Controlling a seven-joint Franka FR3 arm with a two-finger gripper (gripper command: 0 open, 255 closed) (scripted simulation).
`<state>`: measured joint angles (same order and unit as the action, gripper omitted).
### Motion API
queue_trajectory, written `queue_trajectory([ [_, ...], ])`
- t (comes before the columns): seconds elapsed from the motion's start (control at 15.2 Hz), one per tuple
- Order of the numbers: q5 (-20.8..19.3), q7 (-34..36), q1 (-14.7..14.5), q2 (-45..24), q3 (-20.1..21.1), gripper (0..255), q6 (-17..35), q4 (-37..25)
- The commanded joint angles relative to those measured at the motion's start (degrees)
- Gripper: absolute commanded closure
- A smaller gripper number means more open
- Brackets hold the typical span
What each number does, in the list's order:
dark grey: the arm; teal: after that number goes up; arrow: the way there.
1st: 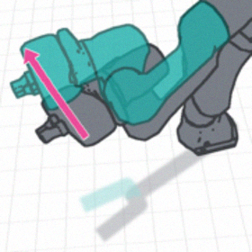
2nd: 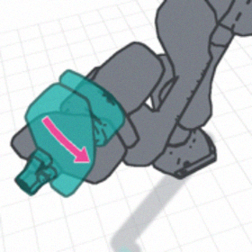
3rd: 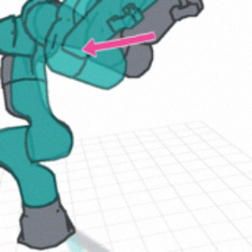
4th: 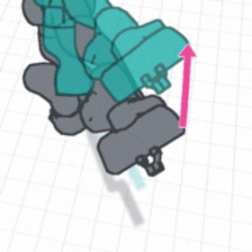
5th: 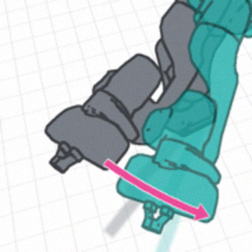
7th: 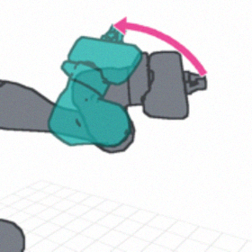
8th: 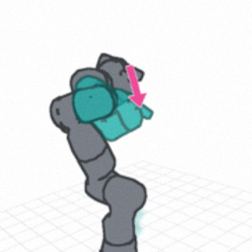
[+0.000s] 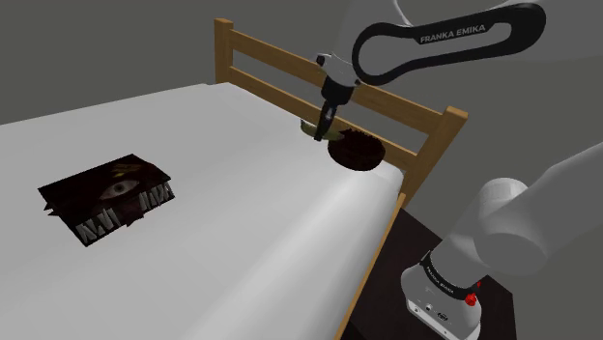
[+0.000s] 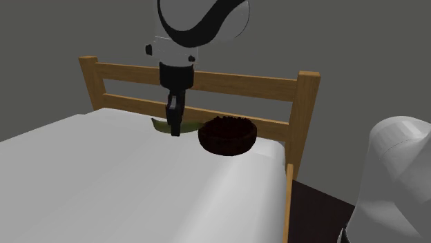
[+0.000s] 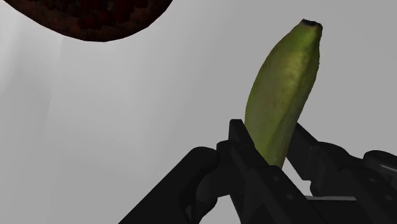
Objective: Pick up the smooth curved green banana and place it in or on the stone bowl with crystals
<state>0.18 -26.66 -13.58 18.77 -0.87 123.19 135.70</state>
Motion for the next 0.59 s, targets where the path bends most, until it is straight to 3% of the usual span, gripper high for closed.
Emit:
queue_trajectory([
  [0.0,0.0,0.2,-0.1,0.5,0.1,255,-1.8,-1.2],
  [0.2,0.0,0.2,-0.1,1.0,0.1,255,-3.5,-2.5],
  [0.53,-1.3,-6.7,2.8,4.1,-4.8,255,-3.9,0.3],
])
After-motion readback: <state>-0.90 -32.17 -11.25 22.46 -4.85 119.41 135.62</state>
